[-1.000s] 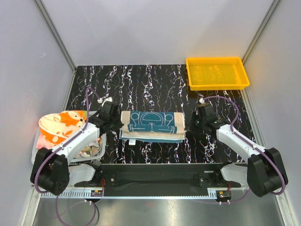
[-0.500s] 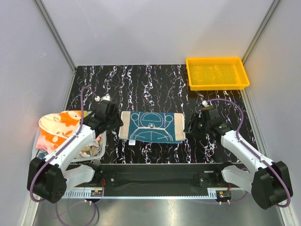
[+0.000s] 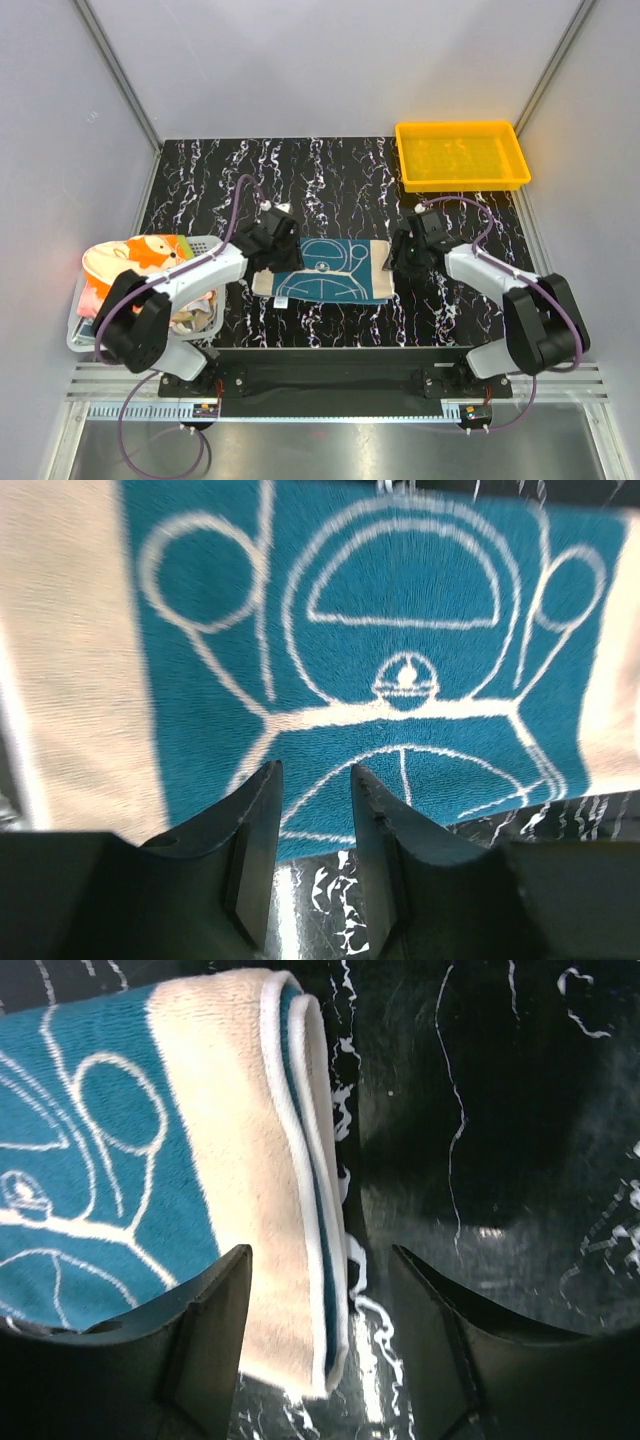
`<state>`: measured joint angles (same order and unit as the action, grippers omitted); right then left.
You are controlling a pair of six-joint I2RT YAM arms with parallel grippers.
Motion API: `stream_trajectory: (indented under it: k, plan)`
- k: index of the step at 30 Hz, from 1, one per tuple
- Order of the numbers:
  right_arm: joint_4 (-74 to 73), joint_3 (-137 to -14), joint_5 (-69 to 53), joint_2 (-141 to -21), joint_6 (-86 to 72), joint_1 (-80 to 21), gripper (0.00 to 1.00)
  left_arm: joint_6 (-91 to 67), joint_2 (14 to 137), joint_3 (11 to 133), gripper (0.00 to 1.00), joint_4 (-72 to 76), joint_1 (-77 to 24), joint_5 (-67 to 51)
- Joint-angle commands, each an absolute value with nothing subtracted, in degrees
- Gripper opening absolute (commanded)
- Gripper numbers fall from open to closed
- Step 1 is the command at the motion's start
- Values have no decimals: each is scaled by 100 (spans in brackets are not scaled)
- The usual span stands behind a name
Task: Fold and stack the towels
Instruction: Fold the towel
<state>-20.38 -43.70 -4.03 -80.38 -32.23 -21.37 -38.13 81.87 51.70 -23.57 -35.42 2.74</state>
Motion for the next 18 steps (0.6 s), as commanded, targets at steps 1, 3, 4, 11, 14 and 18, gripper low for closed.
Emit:
stream_trajectory:
  k: [1,3,4,11,14,18]
  plan:
    - [-1346,-4474,-404,-8358,-3102,-2145,64,-3858,8445,5151,37,-1811,-3726,105]
    - [-1161,-4430,-387,-8534,-3094,-2232,64,-3867,8569,5010,35,-1706,-3753,53]
    - [-1125,-4412,-361,-8586,-3094,-2285,64,-3876,8622,4966,35,-1670,-3762,44]
    - [-1046,-4386,-35,-9104,-3348,-2803,63,-4025,8807,4422,33,-1468,-3788,193]
    - [-1063,-4324,157,-9193,-3498,-2926,58,-4078,8807,4254,33,-1345,-3797,141]
    - [-1308,-4280,386,-9097,-3595,-3067,45,-4078,8719,4192,33,-1309,-3797,97]
